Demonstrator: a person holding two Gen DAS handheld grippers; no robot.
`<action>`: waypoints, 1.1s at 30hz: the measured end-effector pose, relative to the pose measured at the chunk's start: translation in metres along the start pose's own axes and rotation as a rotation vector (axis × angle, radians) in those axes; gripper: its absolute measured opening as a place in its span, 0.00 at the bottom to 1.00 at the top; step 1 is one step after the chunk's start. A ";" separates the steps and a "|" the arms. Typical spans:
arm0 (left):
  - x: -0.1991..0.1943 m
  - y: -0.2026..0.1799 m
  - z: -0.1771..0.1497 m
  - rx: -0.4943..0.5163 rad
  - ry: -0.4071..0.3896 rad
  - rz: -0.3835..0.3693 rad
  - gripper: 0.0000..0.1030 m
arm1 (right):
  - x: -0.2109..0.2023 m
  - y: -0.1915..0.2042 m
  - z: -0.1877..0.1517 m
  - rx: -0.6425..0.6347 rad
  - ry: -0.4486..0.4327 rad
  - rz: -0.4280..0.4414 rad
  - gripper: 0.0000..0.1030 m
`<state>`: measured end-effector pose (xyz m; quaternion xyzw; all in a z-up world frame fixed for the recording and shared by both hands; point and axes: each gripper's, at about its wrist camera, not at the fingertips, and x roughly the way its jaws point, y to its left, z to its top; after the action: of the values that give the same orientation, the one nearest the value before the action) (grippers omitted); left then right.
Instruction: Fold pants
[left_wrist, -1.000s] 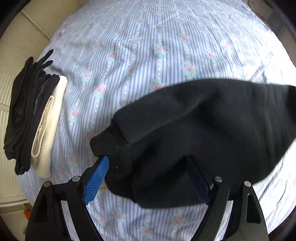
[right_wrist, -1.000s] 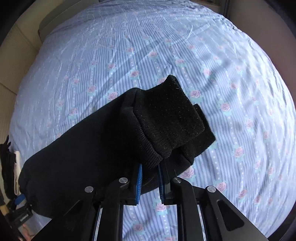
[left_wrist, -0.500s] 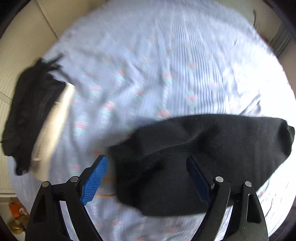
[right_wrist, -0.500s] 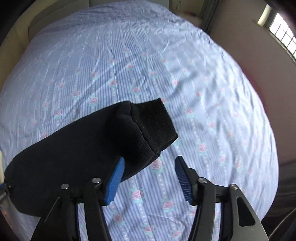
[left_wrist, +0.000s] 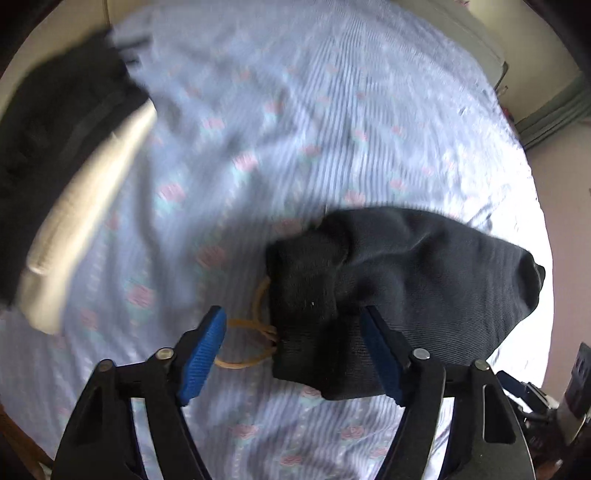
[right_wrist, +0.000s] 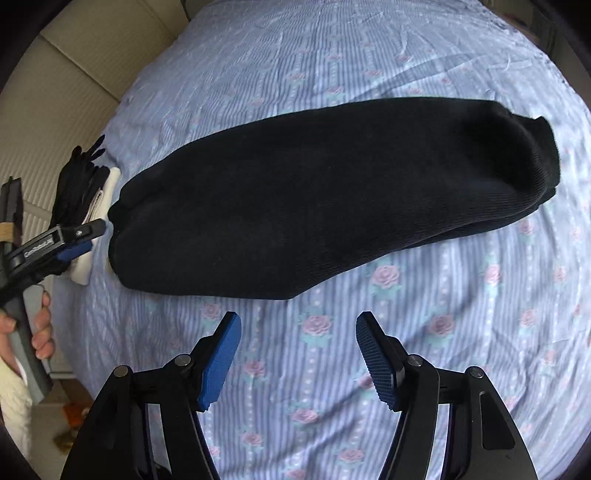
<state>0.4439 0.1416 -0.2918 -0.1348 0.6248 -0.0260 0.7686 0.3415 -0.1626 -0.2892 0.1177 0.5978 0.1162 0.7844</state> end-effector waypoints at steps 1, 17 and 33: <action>0.005 0.000 -0.002 -0.017 0.014 0.001 0.68 | 0.004 0.003 -0.001 -0.009 0.003 0.009 0.63; 0.030 -0.007 0.053 -0.057 0.003 0.093 0.28 | 0.001 0.024 0.056 -0.111 -0.079 0.107 0.59; 0.048 -0.004 0.062 -0.062 0.018 0.109 0.36 | 0.017 0.029 0.064 -0.159 -0.047 0.117 0.59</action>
<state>0.5149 0.1383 -0.3255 -0.1240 0.6384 0.0338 0.7589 0.4064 -0.1325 -0.2786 0.0923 0.5602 0.2062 0.7970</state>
